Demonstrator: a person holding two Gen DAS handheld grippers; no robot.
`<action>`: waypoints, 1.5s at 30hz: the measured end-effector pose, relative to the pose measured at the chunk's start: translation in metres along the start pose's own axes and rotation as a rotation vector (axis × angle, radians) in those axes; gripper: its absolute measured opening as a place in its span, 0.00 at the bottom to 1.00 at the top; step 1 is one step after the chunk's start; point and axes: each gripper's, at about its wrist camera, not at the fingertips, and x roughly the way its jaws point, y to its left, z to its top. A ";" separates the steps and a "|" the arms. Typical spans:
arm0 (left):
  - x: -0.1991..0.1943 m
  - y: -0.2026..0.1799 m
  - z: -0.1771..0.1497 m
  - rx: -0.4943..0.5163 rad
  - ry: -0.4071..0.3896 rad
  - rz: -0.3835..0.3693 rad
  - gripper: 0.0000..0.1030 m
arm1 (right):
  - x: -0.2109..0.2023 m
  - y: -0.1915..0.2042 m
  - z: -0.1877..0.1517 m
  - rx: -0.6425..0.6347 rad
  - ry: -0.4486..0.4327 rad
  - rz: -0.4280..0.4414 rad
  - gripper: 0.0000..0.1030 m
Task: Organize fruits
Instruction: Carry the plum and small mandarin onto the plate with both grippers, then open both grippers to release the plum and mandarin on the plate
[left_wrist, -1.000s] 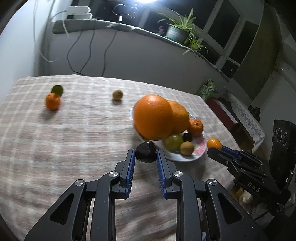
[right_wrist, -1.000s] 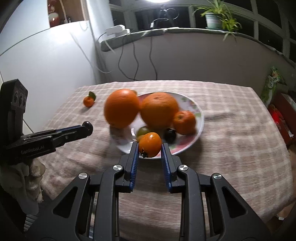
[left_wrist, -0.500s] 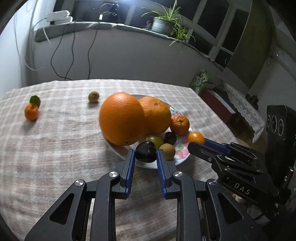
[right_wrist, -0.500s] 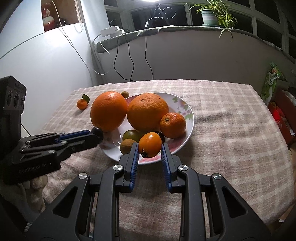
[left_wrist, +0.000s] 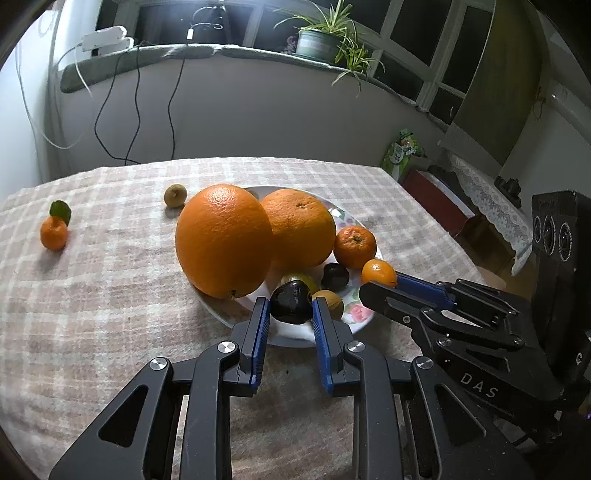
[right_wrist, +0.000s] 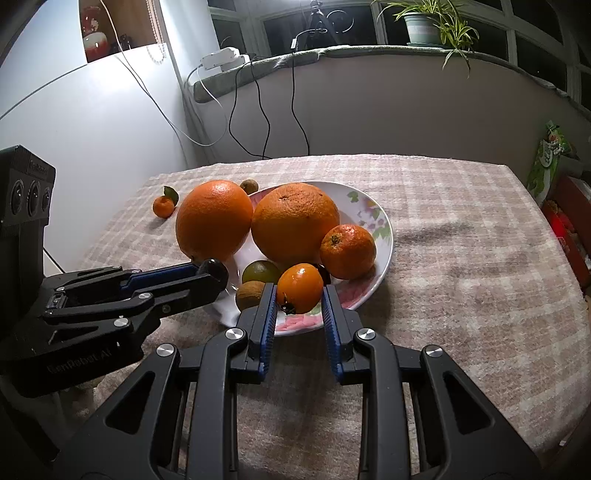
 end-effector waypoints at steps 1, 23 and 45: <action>0.000 0.000 0.000 0.001 -0.001 0.001 0.21 | 0.000 0.000 0.000 -0.001 0.001 0.000 0.25; 0.006 -0.003 0.001 0.002 0.003 0.012 0.29 | -0.004 -0.002 0.002 -0.004 -0.023 -0.014 0.53; -0.016 0.009 -0.002 -0.032 -0.029 0.044 0.57 | -0.021 -0.006 0.009 0.012 -0.069 -0.032 0.84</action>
